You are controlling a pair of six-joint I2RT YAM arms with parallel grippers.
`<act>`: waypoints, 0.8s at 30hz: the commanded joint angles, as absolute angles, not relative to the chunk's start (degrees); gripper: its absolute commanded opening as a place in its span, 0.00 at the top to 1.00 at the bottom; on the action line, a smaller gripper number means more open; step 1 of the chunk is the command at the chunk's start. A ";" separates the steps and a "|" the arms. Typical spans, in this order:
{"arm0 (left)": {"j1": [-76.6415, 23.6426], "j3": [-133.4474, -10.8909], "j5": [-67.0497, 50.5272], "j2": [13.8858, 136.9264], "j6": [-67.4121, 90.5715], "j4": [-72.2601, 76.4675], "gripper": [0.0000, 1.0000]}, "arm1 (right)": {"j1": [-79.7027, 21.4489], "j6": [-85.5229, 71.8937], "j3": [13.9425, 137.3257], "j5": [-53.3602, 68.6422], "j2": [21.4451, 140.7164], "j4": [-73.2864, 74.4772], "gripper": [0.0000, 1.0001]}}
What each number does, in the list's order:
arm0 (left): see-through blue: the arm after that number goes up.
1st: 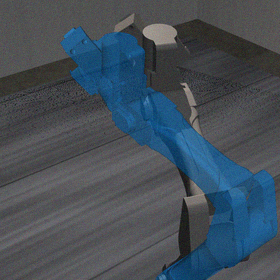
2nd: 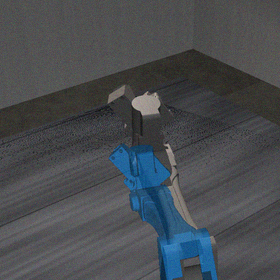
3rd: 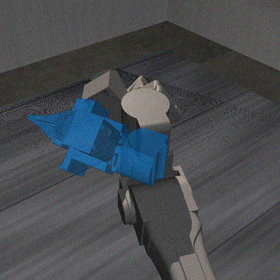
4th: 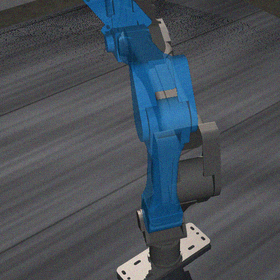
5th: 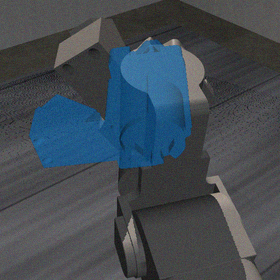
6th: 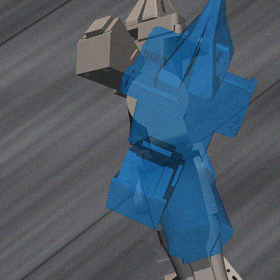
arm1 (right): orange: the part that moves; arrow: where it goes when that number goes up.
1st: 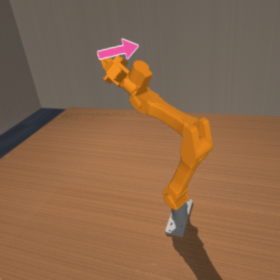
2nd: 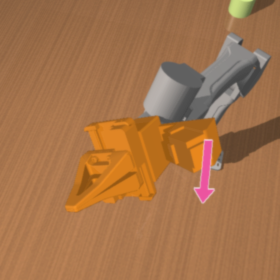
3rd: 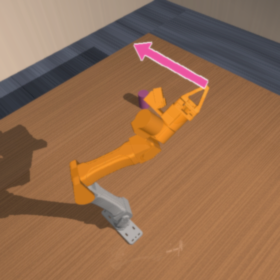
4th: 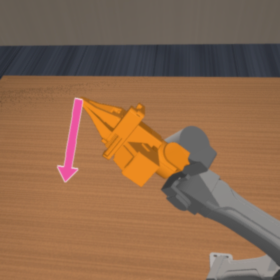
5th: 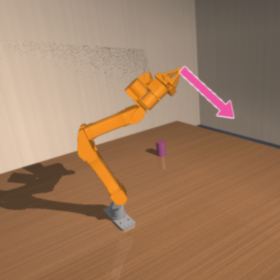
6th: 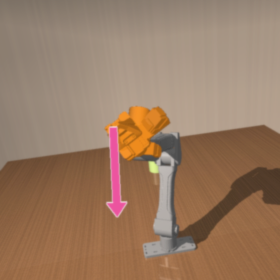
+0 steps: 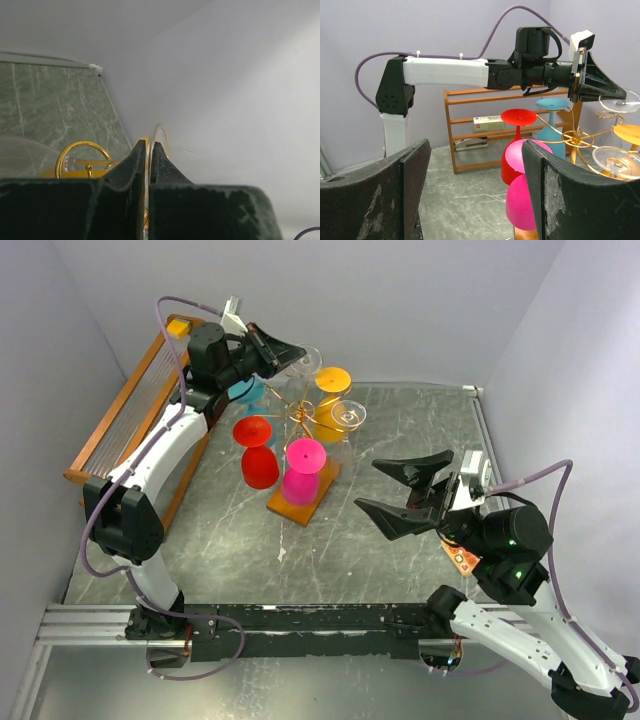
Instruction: Place the wine glass upside down on the wine glass rack
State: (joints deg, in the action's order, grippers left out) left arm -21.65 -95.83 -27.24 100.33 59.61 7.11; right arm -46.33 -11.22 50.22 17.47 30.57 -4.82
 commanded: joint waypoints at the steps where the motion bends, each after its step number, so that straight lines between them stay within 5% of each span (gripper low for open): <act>1: -21.97 -100.15 -26.32 100.55 57.53 6.68 0.93 | -46.57 -11.77 50.40 16.83 29.80 -4.31 0.26; 24: -21.91 -101.76 -21.03 99.69 52.23 0.77 0.93 | -46.61 -12.32 50.27 16.71 29.02 -4.31 0.26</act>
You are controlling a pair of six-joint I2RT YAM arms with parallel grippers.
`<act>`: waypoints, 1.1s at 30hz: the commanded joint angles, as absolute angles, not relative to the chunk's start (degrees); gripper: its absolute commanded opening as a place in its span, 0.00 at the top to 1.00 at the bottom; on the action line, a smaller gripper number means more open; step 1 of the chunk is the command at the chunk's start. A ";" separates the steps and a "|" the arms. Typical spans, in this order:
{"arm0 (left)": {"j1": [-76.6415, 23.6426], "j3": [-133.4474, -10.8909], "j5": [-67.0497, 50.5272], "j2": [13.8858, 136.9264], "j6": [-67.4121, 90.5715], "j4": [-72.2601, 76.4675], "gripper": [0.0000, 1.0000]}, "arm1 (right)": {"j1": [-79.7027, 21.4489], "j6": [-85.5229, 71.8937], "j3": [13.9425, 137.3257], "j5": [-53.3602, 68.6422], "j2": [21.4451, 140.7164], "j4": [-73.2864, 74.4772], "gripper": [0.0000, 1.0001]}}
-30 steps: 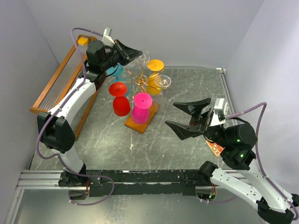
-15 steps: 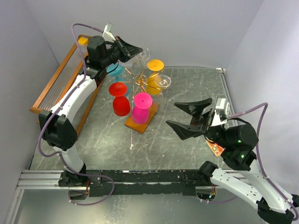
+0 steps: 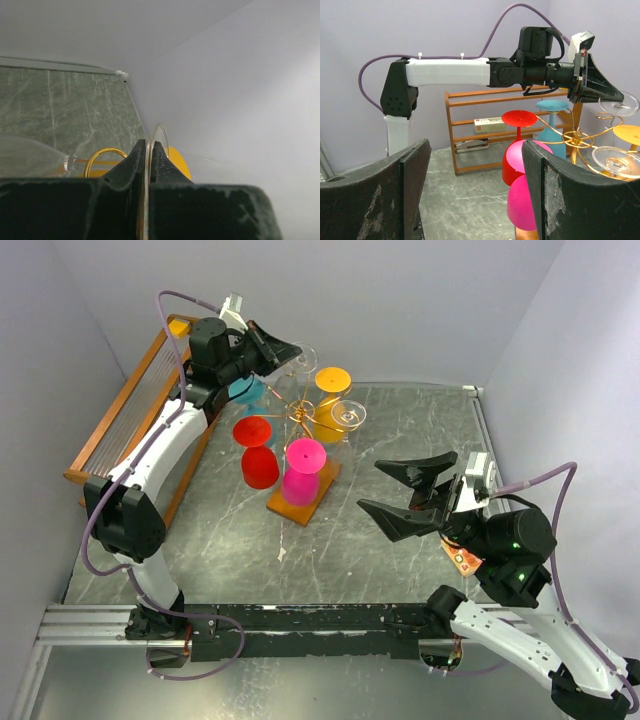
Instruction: Place the wine glass upside down on the wine glass rack
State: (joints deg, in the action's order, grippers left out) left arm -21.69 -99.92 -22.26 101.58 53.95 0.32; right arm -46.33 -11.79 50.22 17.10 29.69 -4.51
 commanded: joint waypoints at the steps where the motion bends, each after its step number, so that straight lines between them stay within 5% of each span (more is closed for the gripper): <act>1: -21.89 -101.67 -20.87 99.53 52.01 0.64 0.93 | -46.55 -12.35 50.27 16.70 29.03 -4.31 0.26; 33: -21.80 -97.99 -15.97 94.72 41.90 -8.63 0.88 | -46.57 -13.25 49.23 16.43 29.51 -5.32 0.26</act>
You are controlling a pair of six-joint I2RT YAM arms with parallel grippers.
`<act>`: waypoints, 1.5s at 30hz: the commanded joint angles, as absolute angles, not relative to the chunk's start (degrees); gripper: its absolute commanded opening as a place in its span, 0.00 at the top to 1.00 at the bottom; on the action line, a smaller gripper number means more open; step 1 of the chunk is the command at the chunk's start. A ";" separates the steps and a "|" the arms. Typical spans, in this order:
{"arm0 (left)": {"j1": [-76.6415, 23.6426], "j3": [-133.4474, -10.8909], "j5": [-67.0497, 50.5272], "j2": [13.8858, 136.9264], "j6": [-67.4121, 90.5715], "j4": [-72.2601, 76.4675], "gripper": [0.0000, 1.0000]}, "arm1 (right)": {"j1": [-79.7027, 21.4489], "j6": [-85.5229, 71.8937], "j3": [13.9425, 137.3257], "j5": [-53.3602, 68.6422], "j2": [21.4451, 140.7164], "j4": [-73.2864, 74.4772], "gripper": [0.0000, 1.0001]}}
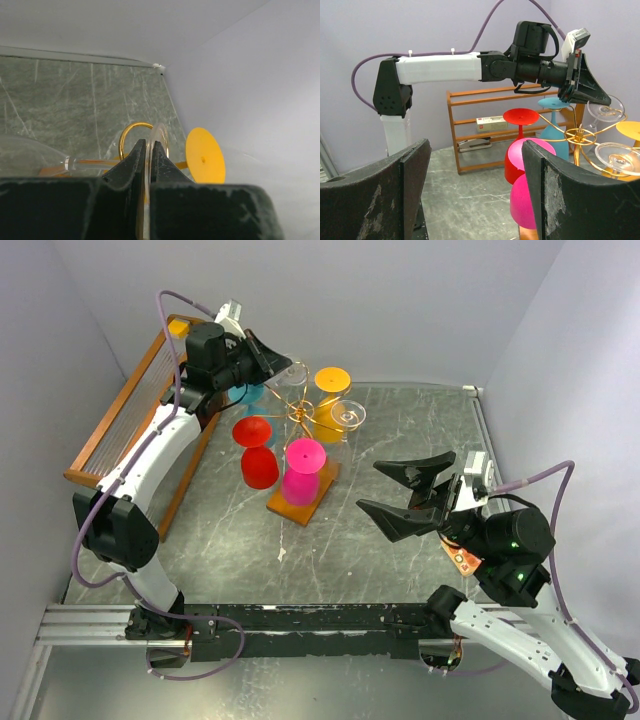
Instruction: Place the wine glass upside down on the wine glass rack
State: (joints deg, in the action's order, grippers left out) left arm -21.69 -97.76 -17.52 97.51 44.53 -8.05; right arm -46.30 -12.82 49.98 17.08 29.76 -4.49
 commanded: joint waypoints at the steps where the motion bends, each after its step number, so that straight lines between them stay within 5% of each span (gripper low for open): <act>1: -21.80 -98.14 -15.84 94.71 41.78 -9.04 0.87 | -46.56 -13.27 49.22 16.39 29.58 -5.36 0.26; 17: -21.80 -101.31 -12.12 95.27 38.42 -14.48 0.65 | -46.53 -13.89 49.92 15.86 30.92 -5.28 0.27; 34: -21.80 -102.30 -8.73 93.62 37.14 -15.52 0.53 | -46.54 -13.89 49.72 13.31 29.91 -4.54 0.27; 45: -21.69 -105.33 -5.14 91.76 29.69 -15.72 0.34 | -46.52 -14.69 50.01 6.79 29.98 -2.86 0.27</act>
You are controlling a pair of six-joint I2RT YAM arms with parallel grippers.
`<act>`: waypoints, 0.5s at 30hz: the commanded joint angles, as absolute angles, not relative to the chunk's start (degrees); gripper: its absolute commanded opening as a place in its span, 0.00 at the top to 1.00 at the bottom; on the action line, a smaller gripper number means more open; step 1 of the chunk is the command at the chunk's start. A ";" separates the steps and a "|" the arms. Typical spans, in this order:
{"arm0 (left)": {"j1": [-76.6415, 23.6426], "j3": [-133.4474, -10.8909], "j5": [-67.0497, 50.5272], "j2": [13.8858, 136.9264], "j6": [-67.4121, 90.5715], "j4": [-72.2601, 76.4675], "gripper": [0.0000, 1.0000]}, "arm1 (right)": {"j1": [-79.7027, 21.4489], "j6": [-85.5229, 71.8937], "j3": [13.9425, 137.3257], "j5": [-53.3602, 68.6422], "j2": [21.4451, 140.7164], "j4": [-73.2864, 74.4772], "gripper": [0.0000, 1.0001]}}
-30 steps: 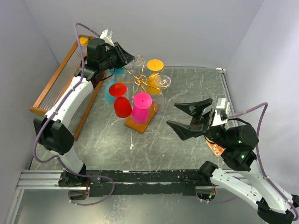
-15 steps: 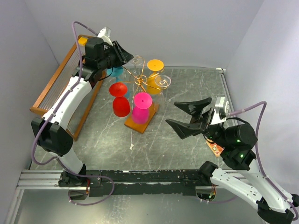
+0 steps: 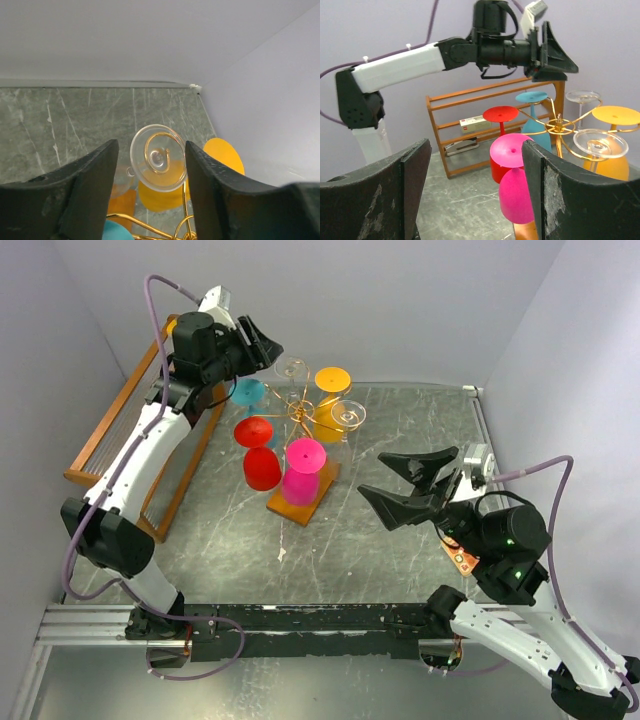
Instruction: Place the wine glass upside down on the wine glass rack
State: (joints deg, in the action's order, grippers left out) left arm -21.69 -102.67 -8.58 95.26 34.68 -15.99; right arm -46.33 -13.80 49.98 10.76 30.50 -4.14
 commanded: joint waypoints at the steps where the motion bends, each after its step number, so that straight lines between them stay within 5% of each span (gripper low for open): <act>1: -21.59 -105.19 -4.58 90.94 28.54 -15.87 0.30 | -46.50 -15.06 50.01 5.10 30.03 -2.44 0.27; 6: -21.23 -102.00 -3.47 83.92 22.77 -18.10 0.20 | -46.56 -18.80 50.71 -8.59 30.52 2.86 0.28; 15: -21.27 -81.23 2.44 62.69 18.16 -26.32 0.19 | -46.50 -28.45 52.19 -28.91 33.02 22.50 0.26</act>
State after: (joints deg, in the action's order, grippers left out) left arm -21.56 -89.34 -2.33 69.08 20.51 -19.68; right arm -46.30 -23.22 50.68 -18.00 32.53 11.86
